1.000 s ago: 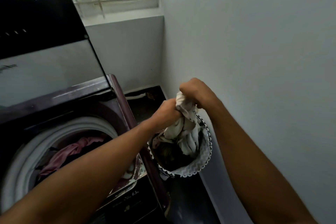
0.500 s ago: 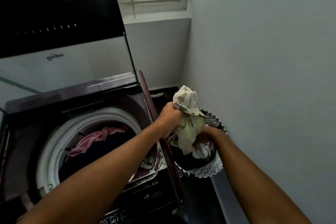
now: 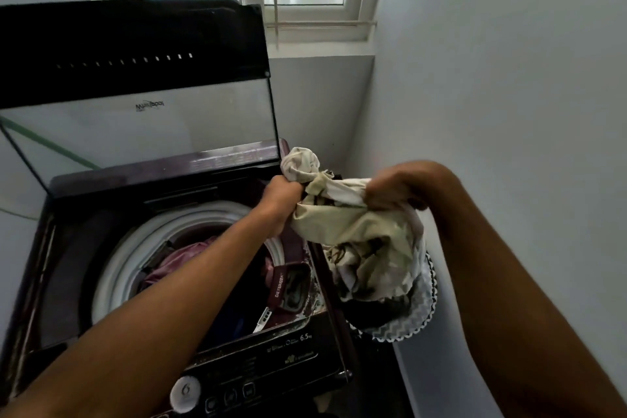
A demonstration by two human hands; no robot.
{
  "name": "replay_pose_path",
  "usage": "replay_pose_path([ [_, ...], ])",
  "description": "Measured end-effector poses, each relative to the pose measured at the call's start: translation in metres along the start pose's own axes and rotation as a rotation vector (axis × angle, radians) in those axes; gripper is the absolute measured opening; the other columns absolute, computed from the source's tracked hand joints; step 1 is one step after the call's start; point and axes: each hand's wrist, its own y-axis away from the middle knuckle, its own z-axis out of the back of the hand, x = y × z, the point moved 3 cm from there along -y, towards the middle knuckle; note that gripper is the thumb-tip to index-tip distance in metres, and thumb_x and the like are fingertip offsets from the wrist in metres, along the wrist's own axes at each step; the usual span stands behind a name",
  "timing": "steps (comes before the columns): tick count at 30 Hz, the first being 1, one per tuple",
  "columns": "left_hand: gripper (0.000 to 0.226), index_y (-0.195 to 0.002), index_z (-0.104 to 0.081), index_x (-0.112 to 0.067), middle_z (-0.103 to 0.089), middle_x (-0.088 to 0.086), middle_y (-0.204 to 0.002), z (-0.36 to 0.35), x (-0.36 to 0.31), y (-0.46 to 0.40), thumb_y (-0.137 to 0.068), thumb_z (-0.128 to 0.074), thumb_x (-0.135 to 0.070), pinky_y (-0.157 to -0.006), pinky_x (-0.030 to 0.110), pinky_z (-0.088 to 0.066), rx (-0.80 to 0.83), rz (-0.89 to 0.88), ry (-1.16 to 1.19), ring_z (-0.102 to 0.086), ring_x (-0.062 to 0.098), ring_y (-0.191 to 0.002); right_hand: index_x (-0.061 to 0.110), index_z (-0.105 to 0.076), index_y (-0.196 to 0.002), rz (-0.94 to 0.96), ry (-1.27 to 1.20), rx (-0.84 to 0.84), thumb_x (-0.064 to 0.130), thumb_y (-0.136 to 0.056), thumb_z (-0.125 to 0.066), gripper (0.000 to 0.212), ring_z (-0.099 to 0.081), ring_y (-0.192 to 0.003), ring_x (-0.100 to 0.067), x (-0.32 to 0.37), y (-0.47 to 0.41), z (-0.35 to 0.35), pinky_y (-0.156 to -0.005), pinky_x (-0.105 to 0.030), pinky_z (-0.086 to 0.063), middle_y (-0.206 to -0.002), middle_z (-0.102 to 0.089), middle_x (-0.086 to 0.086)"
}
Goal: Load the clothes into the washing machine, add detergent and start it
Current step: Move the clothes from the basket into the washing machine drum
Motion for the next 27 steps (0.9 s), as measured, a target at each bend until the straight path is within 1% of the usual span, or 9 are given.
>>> replay_pose_path([
  [2, 0.015, -0.091, -0.073, -0.006, -0.072, 0.009, -0.088, 0.021, -0.007, 0.015, -0.085, -0.061, -0.013, -0.068, 0.034, -0.054, 0.009, 0.01, 0.03, -0.068, 0.022, -0.077, 0.007, -0.056, -0.07, 0.104, 0.111, -0.077, 0.017, -0.077, -0.059, 0.012, -0.054, -0.048, -0.019, 0.033, 0.012, 0.009, -0.033, -0.016, -0.034, -0.061, -0.057, -0.012],
  [4, 0.014, -0.084, -0.07, -0.006, -0.07, 0.008, -0.076, 0.041, -0.006, 0.024, -0.091, -0.059, -0.011, -0.06, 0.027, -0.05, 0.061, 0.051, 0.086, -0.064, 0.018, -0.061, -0.001, -0.059, -0.078, 0.198, 0.072, -0.184, 0.007, -0.082, -0.051, 0.012, -0.057, -0.061, -0.029, 0.062, 0.013, 0.016, -0.047, -0.023, -0.044, -0.076, -0.054, -0.021],
  [8, 0.027, -0.079, -0.068, -0.014, -0.07, 0.006, -0.07, 0.09, 0.016, 0.035, -0.096, -0.055, -0.03, -0.061, 0.029, -0.053, 0.157, 0.184, 0.195, -0.066, 0.019, -0.057, 0.007, -0.051, -0.065, 0.281, -0.108, -0.296, 0.006, -0.076, -0.05, 0.011, -0.044, -0.044, -0.021, 0.111, -0.003, 0.002, -0.041, -0.015, -0.035, -0.063, -0.048, -0.007],
  [11, 0.046, -0.08, -0.067, -0.017, -0.072, 0.002, -0.067, 0.122, 0.05, 0.035, -0.103, -0.039, -0.045, -0.052, 0.024, -0.054, 0.07, 0.264, 0.267, -0.067, 0.015, -0.054, 0.007, -0.06, -0.07, 0.342, -0.196, -0.302, 0.014, -0.078, -0.053, 0.013, -0.043, -0.046, -0.017, 0.142, -0.04, -0.028, -0.041, -0.017, -0.033, -0.061, -0.052, -0.002],
  [14, 0.042, -0.091, -0.068, -0.02, -0.074, 0.005, -0.085, 0.147, 0.09, 0.042, -0.094, -0.048, -0.056, -0.06, 0.024, -0.05, -0.036, 0.379, 0.144, -0.067, 0.016, -0.067, 0.002, -0.069, -0.08, 0.388, -0.157, -0.31, 0.027, -0.078, -0.059, 0.027, -0.053, -0.054, -0.021, 0.158, -0.08, -0.066, -0.046, -0.025, -0.041, -0.068, -0.061, -0.007],
  [17, 0.019, -0.106, -0.061, -0.014, -0.067, 0.009, -0.085, 0.166, 0.131, 0.047, -0.093, -0.054, -0.026, -0.064, 0.03, -0.052, -0.117, 0.459, -0.129, -0.063, 0.022, -0.075, 0.003, -0.069, -0.085, 0.405, -0.007, -0.226, 0.03, -0.08, -0.065, 0.028, -0.061, -0.061, -0.024, 0.162, -0.11, -0.11, -0.047, -0.028, -0.047, -0.075, -0.065, -0.011],
  [21, 0.052, -0.133, -0.053, -0.003, -0.062, 0.02, -0.124, 0.172, 0.153, 0.048, -0.085, -0.06, -0.023, -0.081, 0.037, -0.057, -0.083, 0.472, -0.565, -0.064, 0.034, -0.107, 0.001, -0.068, -0.11, 0.388, 0.152, -0.119, 0.023, -0.082, -0.07, 0.036, -0.065, -0.08, -0.025, 0.149, -0.13, -0.156, -0.063, -0.032, -0.052, -0.098, -0.071, -0.017],
  [24, 0.059, -0.141, -0.049, -0.01, -0.053, 0.019, -0.139, 0.157, 0.134, 0.048, -0.088, -0.062, -0.033, -0.09, 0.035, -0.05, -0.091, 0.367, -0.805, -0.056, 0.033, -0.122, 0.003, -0.062, -0.126, 0.41, 0.157, -0.102, 0.017, -0.084, -0.069, 0.044, -0.065, -0.105, -0.029, 0.136, -0.135, -0.163, -0.088, -0.033, -0.051, -0.118, -0.068, -0.016],
  [27, 0.051, -0.135, -0.055, -0.019, -0.055, 0.008, -0.139, 0.128, 0.109, 0.036, -0.087, -0.066, -0.031, -0.099, 0.029, -0.043, -0.044, 0.099, -0.771, -0.052, 0.025, -0.127, 0.012, -0.065, -0.127, 0.469, 0.063, -0.211, 0.016, -0.081, -0.073, 0.046, -0.065, -0.107, -0.025, 0.124, -0.131, -0.146, -0.085, -0.025, -0.047, -0.121, -0.068, -0.01],
])
